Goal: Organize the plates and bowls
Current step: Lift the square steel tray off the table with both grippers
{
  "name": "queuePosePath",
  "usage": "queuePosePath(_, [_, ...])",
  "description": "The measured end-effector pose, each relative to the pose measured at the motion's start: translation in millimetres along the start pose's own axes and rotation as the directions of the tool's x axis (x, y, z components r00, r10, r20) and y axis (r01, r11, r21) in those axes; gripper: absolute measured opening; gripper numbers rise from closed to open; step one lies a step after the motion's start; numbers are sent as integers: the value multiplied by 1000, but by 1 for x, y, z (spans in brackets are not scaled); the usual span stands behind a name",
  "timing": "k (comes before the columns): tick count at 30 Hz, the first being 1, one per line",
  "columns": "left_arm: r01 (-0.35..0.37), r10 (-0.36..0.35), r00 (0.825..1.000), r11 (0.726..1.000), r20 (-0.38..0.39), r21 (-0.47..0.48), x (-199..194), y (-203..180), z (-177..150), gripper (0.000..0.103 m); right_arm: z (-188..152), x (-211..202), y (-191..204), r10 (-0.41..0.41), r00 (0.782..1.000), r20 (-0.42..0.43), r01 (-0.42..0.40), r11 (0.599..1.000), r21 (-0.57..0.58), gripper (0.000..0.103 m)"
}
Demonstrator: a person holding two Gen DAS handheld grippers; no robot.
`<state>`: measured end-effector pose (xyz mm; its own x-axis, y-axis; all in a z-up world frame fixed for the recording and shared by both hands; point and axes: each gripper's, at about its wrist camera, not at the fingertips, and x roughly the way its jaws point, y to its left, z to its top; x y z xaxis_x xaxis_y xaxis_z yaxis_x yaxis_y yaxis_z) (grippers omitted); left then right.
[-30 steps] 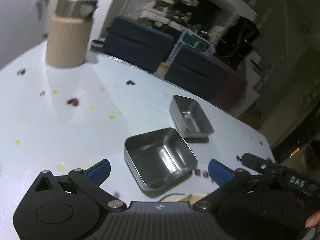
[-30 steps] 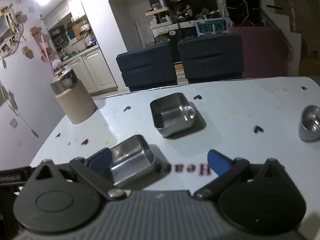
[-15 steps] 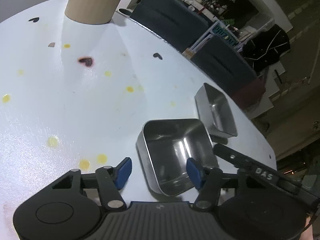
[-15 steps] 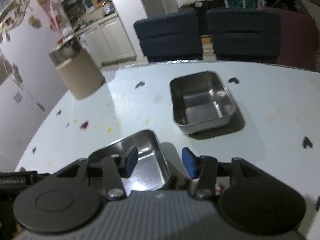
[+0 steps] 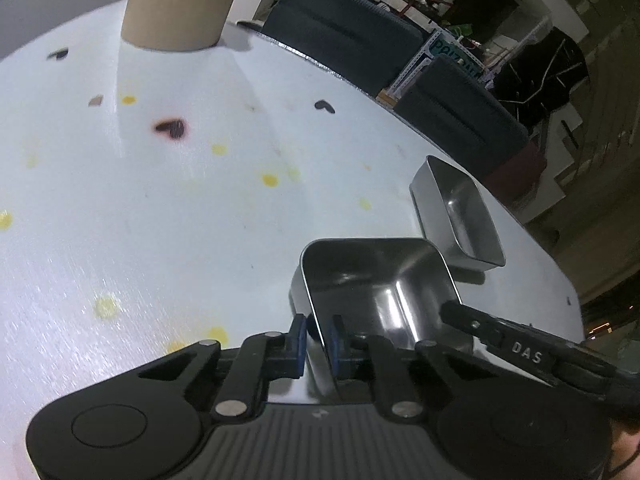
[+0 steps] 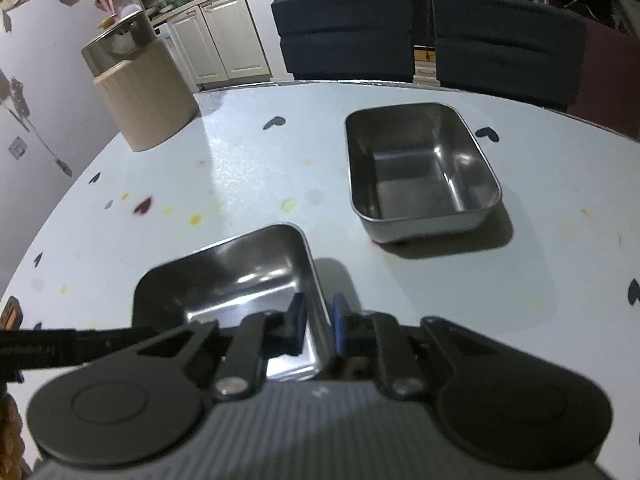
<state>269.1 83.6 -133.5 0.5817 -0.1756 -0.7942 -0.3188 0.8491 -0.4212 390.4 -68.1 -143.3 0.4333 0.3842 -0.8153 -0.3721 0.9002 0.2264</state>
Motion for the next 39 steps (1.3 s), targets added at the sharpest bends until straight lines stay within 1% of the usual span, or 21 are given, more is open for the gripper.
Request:
queuePosePath(1, [-3, 3, 1000, 1000, 10, 6, -2, -1, 0, 11, 0, -1, 0, -2, 1000, -2, 2, 1000, -1, 9])
queuePosePath(3, [-3, 3, 999, 1000, 32, 14, -7, -3, 2, 11, -1, -7, 1, 2, 1000, 9, -2, 1000, 3, 7])
queuePosePath(8, [15, -19, 996, 999, 89, 45, -24, -17, 6, 11, 0, -31, 3, 9, 997, 72, -10, 1000, 15, 6])
queuePosePath(12, [50, -62, 990, 994, 129, 99, -37, -39, 3, 11, -4, -63, -4, 11, 991, 136, -19, 998, 57, 4])
queuePosePath(15, [85, -106, 985, 985, 137, 149, -43, -59, -5, 11, -11, -89, -15, -4, 983, 184, -13, 996, 93, 4])
queuePosePath(21, [145, -173, 979, 962, 109, 230, -45, -102, -27, 9, -38, -135, -43, -69, 971, 230, 31, 986, 166, 4])
queuePosePath(24, [168, -200, 976, 944, 88, 283, -45, -127, -42, 9, -55, -155, -60, -104, 965, 240, 53, 977, 207, 4])
queuePosePath(28, [180, -216, 974, 918, 67, 353, -40, -156, -62, 9, -75, -177, -80, -155, 955, 253, 89, 963, 256, 5])
queuePosePath(32, [193, -222, 975, 898, 29, 395, -30, -178, -81, 9, -93, -189, -97, -213, 946, 245, 130, 940, 315, 4])
queuePosePath(39, [218, -222, 974, 880, -42, 423, -7, -203, -107, 9, -114, -194, -122, -279, 939, 202, 189, 907, 377, 4])
